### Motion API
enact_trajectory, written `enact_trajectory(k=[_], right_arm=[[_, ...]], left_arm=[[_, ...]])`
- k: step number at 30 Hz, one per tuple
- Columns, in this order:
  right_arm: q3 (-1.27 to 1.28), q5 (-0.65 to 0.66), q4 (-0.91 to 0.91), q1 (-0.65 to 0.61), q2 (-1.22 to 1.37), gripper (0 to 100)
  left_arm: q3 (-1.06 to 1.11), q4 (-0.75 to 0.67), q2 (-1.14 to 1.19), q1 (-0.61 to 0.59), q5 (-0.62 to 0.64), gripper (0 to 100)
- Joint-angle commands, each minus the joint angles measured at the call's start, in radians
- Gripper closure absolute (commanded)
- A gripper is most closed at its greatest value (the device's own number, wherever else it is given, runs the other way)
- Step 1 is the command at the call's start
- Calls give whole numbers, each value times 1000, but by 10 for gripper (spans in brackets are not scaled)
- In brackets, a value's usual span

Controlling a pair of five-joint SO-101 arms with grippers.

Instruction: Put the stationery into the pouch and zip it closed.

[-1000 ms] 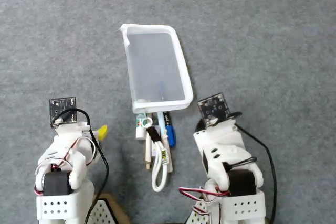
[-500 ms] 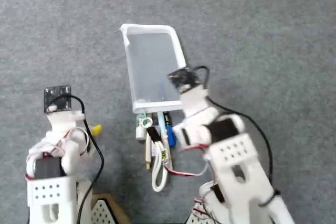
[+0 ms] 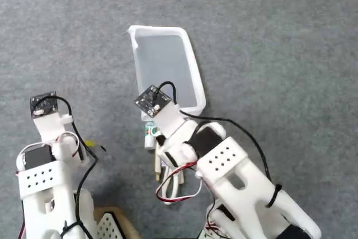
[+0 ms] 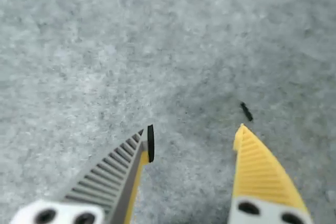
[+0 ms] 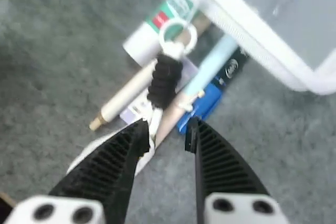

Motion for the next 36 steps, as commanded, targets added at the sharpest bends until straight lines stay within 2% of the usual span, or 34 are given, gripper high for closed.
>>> enact_trajectory(k=[1, 6, 15, 23, 36], right_arm=[[-38, -9, -61, -17, 5, 862], [-35, -9, -133, -15, 7, 862], [-44, -11, -192, -12, 191, 861], [-44, -72, -307, -12, 358, 864], [-44, -72, -359, -12, 452, 864]], left_arm=[[45, -74, -2, -30, -20, 735], [153, -173, -2, -28, -17, 735], [159, -181, -2, -31, -15, 735], [159, -181, -2, -30, -15, 735], [160, -181, -2, -28, -17, 735]])
